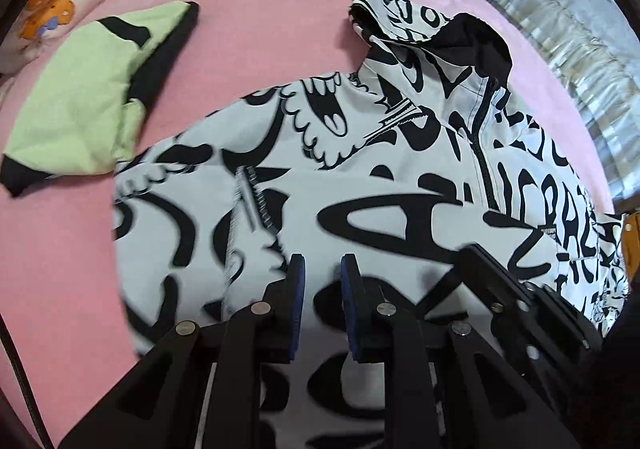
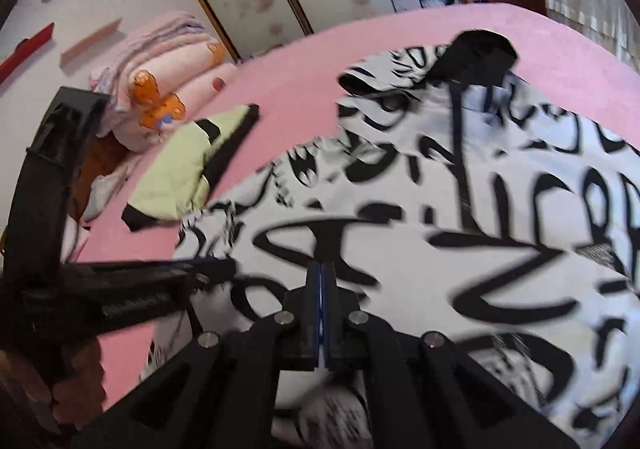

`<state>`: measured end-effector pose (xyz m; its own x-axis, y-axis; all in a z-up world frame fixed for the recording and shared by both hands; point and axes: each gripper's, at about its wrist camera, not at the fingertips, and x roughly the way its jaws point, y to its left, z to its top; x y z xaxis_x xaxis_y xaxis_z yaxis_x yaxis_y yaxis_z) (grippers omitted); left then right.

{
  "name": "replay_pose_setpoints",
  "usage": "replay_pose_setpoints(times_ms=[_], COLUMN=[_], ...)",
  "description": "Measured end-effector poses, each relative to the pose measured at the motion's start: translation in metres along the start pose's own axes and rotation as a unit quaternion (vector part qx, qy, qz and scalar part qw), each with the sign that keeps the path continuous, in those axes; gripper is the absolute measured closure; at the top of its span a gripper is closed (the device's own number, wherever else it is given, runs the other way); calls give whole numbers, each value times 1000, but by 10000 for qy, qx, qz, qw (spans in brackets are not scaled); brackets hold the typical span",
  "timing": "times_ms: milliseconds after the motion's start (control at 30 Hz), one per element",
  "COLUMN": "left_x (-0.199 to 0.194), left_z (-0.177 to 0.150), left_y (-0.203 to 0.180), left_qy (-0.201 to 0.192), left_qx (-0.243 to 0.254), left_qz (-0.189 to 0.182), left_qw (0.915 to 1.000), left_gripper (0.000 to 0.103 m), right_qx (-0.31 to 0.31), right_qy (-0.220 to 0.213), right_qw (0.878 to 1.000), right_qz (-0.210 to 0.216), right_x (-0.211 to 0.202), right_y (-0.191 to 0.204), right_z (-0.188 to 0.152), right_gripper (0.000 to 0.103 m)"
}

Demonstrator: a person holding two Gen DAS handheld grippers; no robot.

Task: Fold large clothes

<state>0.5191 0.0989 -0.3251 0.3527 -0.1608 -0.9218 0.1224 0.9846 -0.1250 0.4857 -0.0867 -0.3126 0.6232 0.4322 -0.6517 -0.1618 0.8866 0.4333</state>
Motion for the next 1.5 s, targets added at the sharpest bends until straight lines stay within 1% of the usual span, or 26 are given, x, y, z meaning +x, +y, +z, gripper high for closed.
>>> replay_pose_setpoints(times_ms=[100, 233, 333, 367, 467, 500, 533, 600, 633, 667, 700, 767, 900, 967, 1067, 1133, 1167, 1267, 1400, 1500], left_x=[15, 27, 32, 33, 28, 27, 26, 23, 21, 18, 17, 16, 17, 16, 19, 22, 23, 29, 35, 32], left_z=[4, 10, 13, 14, 18, 20, 21, 23, 24, 25, 25, 26, 26, 25, 26, 28, 28, 30, 32, 35], left_y=[3, 11, 17, 20, 36, 43, 52, 63, 67, 70, 74, 85, 115, 127, 138, 140, 144, 150, 151, 150], left_qy=[-12, 36, 108, 127, 90, 79, 120, 110, 71, -14, -70, -111, -154, -212, -220, -212, -205, -166, -136, -121], left_qx=[-12, -107, -192, -222, -339, -405, -551, -802, -826, -779, -761, -892, -1317, -1506, -1626, -1681, -1743, -1858, -1756, -1742], left_qz=[-108, -334, -330, -300, 74, 64, -179, -408, -310, -34, 66, 81, 122, 64, 82, 97, 92, 111, 243, 307], left_qw=[9999, 9994, 9992, 9992, 9994, 9991, 9982, 9959, 9961, 9970, 9971, 9959, 9911, 9883, 9864, 9855, 9844, 9824, 9841, 9842], left_gripper=[89, 92, 92, 92, 92, 93, 93, 93, 93, 93, 93, 93, 92, 92, 92, 92, 92, 92, 92, 92], right_qx=[49, 192, 285, 304, 356, 416, 491, 657, 734, 783, 832, 895, 1034, 1207, 1548, 1606, 1615, 1761, 2073, 2024], right_qy=[-39, 256, 341, 364, 367, 367, 372, 359, 347, 352, 363, 376, 344, 328, 263, 240, 236, 236, 216, 348], right_qw=[10000, 9993, 9984, 9978, 9956, 9938, 9925, 9897, 9876, 9857, 9828, 9780, 9657, 9596, 9520, 9481, 9472, 9476, 9436, 9392], right_qz=[-6, -169, -342, -453, -790, -963, -1059, -1218, -1345, -1452, -1606, -1844, -2356, -2520, -2629, -2735, -2761, -2656, -2571, -2753], right_x=[16, 40, 45, 45, 41, 38, 35, 28, 23, 19, 14, 7, -8, -15, -24, -28, -30, -28, -28, -26], right_y=[1, -7, -14, -16, -25, -30, -36, -48, -55, -60, -66, -74, -93, -104, -118, -124, -126, -135, -147, -142], right_z=[3, -1, -5, -5, -5, -4, -4, -3, -3, -3, -2, 0, -2, -5, -9, -10, -11, -10, -9, -3], right_gripper=[103, 103, 103, 103, 103, 103, 103, 103, 103, 103, 103, 103, 103, 103, 103, 103, 103, 103, 103, 103])
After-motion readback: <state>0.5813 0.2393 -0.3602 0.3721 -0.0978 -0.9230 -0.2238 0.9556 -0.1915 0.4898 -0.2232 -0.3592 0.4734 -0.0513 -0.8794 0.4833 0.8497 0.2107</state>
